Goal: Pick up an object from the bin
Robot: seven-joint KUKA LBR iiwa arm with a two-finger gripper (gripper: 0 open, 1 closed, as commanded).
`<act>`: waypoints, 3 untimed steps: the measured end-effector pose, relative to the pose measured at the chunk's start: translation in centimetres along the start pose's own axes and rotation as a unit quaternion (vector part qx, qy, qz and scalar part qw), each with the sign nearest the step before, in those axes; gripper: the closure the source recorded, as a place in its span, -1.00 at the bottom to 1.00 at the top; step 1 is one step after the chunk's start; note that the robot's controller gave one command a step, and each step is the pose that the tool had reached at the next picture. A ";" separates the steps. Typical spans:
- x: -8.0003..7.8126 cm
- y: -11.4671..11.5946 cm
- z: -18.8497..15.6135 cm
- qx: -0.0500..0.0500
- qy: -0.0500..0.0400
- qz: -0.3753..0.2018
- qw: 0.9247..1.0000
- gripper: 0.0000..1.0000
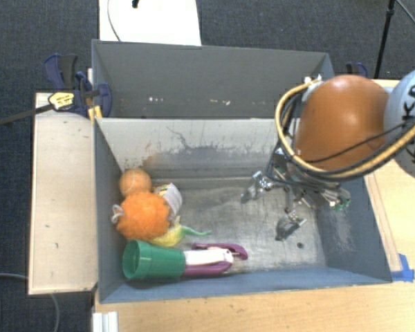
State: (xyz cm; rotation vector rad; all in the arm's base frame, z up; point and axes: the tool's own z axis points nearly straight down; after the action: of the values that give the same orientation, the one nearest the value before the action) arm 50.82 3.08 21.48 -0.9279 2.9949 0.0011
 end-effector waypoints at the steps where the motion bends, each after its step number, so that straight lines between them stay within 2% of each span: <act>1: 0.6 1.1 3.9 0.002 -0.003 -0.015 1.000 -1.00; 2: 2.0 0.5 10.7 0.001 0.000 0.002 1.000 -1.00; 3: 1.0 2.7 13.3 -0.001 0.003 0.021 1.000 -1.00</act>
Offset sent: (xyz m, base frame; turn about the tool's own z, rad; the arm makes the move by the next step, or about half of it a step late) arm -0.0224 -0.0125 -0.1253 0.0209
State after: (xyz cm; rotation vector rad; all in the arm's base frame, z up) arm 48.53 4.81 8.18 -0.8679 3.0199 0.0008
